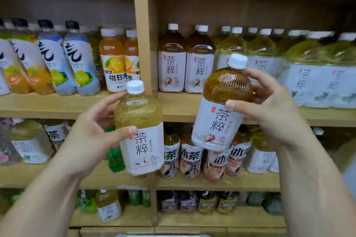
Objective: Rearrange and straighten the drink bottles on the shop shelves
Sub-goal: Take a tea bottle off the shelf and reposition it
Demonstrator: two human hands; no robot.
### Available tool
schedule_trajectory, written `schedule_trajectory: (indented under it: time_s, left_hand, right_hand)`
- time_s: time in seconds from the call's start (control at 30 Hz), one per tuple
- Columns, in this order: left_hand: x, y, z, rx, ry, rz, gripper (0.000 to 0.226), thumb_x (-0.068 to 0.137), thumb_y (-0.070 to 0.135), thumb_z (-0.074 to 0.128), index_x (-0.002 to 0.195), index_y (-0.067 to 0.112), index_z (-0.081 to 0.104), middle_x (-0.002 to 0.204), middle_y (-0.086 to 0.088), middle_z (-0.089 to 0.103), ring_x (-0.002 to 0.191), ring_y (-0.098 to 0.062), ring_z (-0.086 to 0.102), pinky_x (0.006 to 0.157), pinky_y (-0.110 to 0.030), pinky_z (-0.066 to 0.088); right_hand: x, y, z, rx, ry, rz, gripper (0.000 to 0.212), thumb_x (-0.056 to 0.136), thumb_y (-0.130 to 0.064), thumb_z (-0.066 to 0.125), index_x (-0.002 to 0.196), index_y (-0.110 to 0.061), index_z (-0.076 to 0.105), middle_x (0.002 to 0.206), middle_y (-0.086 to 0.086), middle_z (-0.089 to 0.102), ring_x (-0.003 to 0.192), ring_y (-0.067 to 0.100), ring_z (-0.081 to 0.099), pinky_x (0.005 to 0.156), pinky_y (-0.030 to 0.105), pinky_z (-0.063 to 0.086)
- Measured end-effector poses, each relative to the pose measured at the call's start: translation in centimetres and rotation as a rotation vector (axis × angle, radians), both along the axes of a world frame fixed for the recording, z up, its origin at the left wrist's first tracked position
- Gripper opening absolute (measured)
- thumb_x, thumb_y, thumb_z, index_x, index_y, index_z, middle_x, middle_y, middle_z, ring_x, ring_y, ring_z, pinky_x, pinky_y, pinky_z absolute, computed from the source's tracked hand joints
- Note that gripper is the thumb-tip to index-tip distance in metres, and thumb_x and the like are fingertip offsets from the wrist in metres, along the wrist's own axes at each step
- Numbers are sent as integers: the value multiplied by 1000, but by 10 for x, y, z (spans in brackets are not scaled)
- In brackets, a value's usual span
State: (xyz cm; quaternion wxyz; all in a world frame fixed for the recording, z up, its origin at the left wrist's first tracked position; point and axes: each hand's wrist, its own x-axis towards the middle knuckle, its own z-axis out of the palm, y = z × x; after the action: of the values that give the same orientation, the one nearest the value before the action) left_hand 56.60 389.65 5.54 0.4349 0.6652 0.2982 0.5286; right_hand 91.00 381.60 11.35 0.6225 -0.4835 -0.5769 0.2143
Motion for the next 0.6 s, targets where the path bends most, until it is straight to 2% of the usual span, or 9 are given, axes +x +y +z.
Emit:
schedule_trajectory:
  time_s: [0.1, 0.2, 0.27, 0.33, 0.4, 0.5, 0.57, 0.6]
  left_hand:
    - [19, -7, 23, 17, -11, 36, 73, 60, 22, 86, 125, 50, 66, 112, 3, 77, 94, -11, 76, 60, -27, 59]
    - [36, -10, 40, 28, -38, 74, 70, 64, 20, 83, 125, 50, 65, 110, 4, 77, 89, -12, 77, 52, -25, 57]
    - [46, -12, 47, 36, -36, 97, 70, 65, 23, 83, 126, 51, 64, 111, 4, 77, 92, -15, 77, 55, -35, 60]
    - [55, -13, 52, 36, -24, 106, 71, 64, 24, 84, 127, 50, 63, 111, 4, 77, 96, -16, 77, 60, -44, 62]
    - [63, -10, 58, 30, -29, 100, 71, 64, 23, 84, 128, 48, 64, 110, 4, 78, 96, -16, 77, 58, -39, 63]
    - [74, -3, 69, 20, -47, 93, 72, 65, 24, 84, 129, 47, 64, 109, 2, 78, 95, -18, 77, 58, -31, 60]
    - [80, 3, 76, 11, -58, 97, 70, 68, 23, 84, 130, 47, 62, 108, 1, 78, 95, -19, 77, 56, -32, 60]
    - [82, 6, 79, 11, -54, 96, 68, 72, 22, 83, 130, 47, 61, 107, 1, 79, 94, -19, 77, 55, -35, 61]
  right_hand:
    - [18, 12, 26, 28, 0, 2, 70, 53, -31, 96, 115, -52, 69, 109, -12, 76, 95, 10, 76, 62, 29, 61]
    - [23, 39, 45, 34, -39, 16, 68, 59, -25, 94, 115, -52, 68, 108, -8, 74, 97, 10, 74, 60, 27, 60]
    - [21, 60, 52, 32, -106, 38, 73, 64, -22, 95, 126, -47, 65, 117, -7, 68, 109, 12, 68, 66, 27, 61]
    - [21, 81, 53, -3, -181, 38, 78, 71, -21, 93, 138, -41, 58, 129, -6, 63, 121, 16, 61, 83, 41, 63]
    - [25, 96, 51, -41, -192, 26, 79, 79, -20, 88, 147, -36, 51, 135, -4, 61, 126, 18, 59, 96, 51, 58]
    - [30, 107, 46, -55, -199, 7, 77, 89, -22, 80, 155, -34, 42, 129, -15, 62, 119, 6, 62, 96, 43, 59]
    - [29, 109, 40, -45, -231, -25, 77, 91, -27, 77, 155, -42, 36, 123, -30, 57, 120, 1, 59, 95, 36, 58]
    - [28, 109, 34, -37, -248, -47, 80, 91, -29, 77, 154, -48, 32, 128, -31, 56, 124, 0, 56, 98, 37, 56]
